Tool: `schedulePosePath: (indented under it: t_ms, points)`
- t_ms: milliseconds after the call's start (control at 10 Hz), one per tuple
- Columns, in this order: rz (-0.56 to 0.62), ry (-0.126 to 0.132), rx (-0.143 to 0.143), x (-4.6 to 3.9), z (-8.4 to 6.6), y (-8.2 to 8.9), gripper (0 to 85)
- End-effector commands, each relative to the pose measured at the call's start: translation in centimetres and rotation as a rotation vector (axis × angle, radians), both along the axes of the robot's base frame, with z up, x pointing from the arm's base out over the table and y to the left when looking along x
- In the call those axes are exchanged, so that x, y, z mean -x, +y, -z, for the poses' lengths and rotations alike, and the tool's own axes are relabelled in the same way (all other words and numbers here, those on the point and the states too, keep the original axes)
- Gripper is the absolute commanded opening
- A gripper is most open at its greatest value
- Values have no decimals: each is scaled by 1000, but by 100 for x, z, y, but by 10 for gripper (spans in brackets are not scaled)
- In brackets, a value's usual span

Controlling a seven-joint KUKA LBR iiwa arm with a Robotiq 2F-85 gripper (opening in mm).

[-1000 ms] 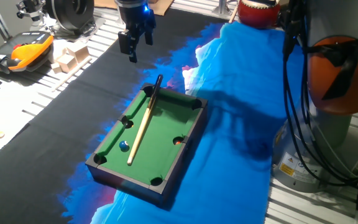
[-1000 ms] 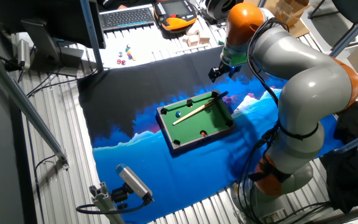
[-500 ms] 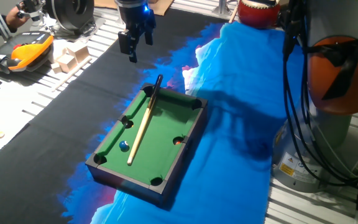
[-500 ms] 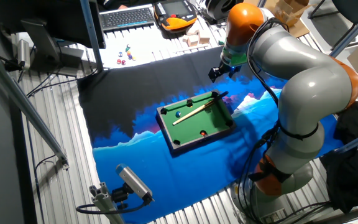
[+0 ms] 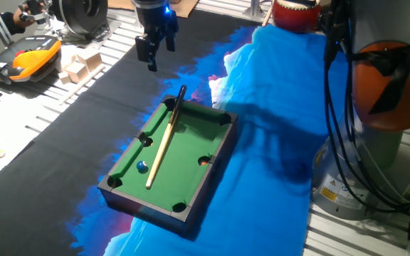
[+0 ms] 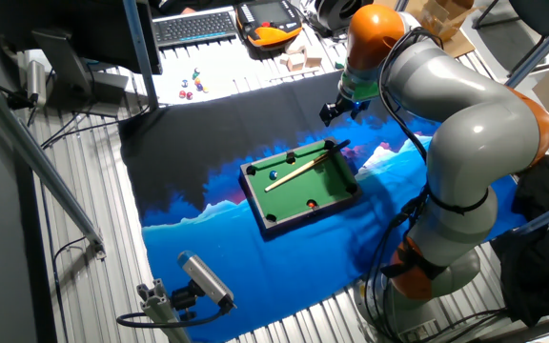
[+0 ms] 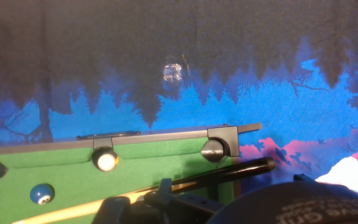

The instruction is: Hit the pool ball

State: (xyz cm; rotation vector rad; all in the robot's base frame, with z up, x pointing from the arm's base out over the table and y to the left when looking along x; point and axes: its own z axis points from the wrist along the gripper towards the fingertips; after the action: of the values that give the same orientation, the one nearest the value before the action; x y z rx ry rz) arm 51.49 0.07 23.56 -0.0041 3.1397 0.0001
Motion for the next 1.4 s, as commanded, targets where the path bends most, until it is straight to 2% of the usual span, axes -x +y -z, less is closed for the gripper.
schedulePosePath:
  t_ms: [0,100,200,300,600,1300]
  points:
    - [0,0,0,0,-1,0,0]
    - [171,154,-19,-2,-6,1,0]
    - [148,146,-12,4,-4,13,0]
    - [136,154,0,3,-2,16,0]
    - [90,160,2,3,-2,17,0]
    - [137,157,2,3,-2,17,0]
